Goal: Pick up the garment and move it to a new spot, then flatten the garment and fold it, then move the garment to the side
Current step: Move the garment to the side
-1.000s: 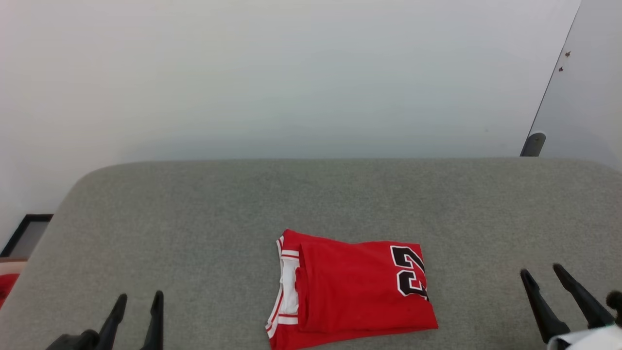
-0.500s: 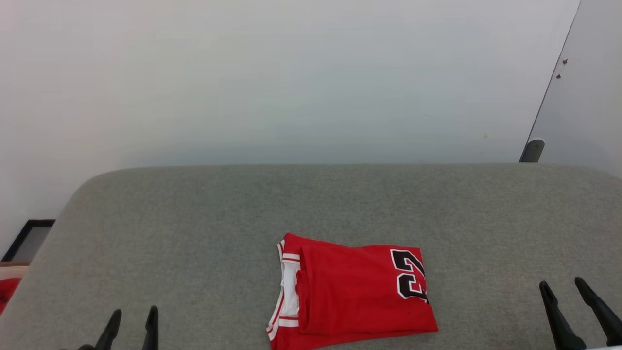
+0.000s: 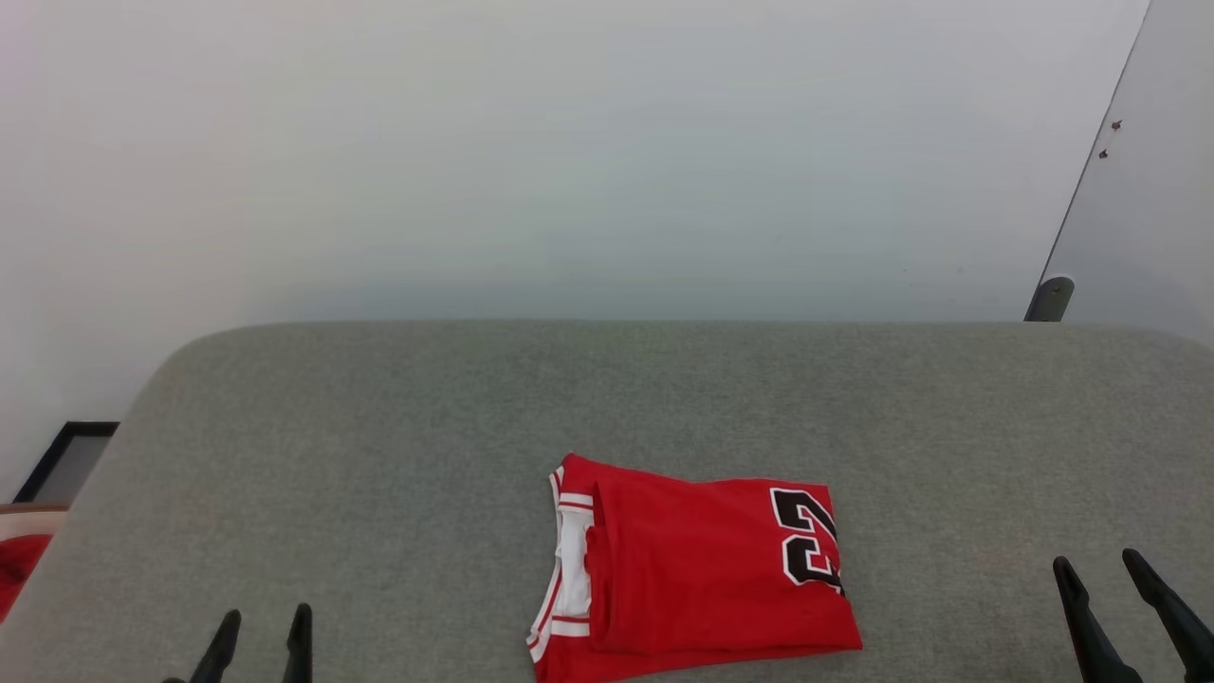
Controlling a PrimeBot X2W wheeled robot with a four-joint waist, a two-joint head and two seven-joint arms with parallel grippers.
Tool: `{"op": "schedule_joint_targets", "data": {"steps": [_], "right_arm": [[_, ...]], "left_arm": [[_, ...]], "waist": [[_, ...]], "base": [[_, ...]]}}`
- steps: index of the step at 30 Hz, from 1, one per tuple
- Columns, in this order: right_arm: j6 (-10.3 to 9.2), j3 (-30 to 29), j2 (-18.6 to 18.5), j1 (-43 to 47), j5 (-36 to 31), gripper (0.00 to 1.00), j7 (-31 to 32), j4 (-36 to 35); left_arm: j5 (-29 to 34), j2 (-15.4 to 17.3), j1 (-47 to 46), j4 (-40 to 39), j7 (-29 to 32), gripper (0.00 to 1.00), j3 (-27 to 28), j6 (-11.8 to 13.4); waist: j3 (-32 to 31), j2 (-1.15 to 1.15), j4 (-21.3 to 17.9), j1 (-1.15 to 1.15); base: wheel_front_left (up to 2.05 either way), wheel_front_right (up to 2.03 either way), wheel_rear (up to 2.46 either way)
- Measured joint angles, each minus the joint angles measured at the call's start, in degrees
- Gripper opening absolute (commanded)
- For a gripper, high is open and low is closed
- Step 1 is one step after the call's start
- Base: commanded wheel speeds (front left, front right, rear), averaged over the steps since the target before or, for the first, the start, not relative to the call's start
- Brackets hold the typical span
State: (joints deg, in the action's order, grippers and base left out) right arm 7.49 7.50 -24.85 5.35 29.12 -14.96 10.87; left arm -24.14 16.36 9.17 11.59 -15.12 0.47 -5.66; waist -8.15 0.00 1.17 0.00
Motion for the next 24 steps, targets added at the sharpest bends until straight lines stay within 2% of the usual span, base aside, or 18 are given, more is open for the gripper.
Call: {"op": "schedule_joint_targets", "data": {"steps": [12, 19, 24], "right_arm": [[-0.01, 1.98, 0.15, -0.06, -0.46, 1.00, 0.01, 0.86], [0.00, 4.82, 0.11, -2.38, 0.07, 1.00, 0.69, 2.61], [0.00, 7.78, -0.36, -6.39, 1.75, 1.00, 4.49, 5.55]], "left_arm": [[0.30, 0.26, 0.09, -0.07, 0.00, 1.00, 1.03, -0.05], [0.11, 1.90, 0.32, -0.29, 0.48, 1.00, 2.13, 0.45], [-0.02, 2.41, 0.79, -1.56, 1.27, 1.00, 1.85, 0.66]], "waist": [[0.32, 0.00, 2.01, 0.00], [0.51, 0.00, 5.04, 0.00], [0.96, 0.00, 8.67, 0.00]], "base": [[0.00, 0.00, 0.00], [0.00, 0.00, 0.00], [0.00, 0.00, 0.00]]}}
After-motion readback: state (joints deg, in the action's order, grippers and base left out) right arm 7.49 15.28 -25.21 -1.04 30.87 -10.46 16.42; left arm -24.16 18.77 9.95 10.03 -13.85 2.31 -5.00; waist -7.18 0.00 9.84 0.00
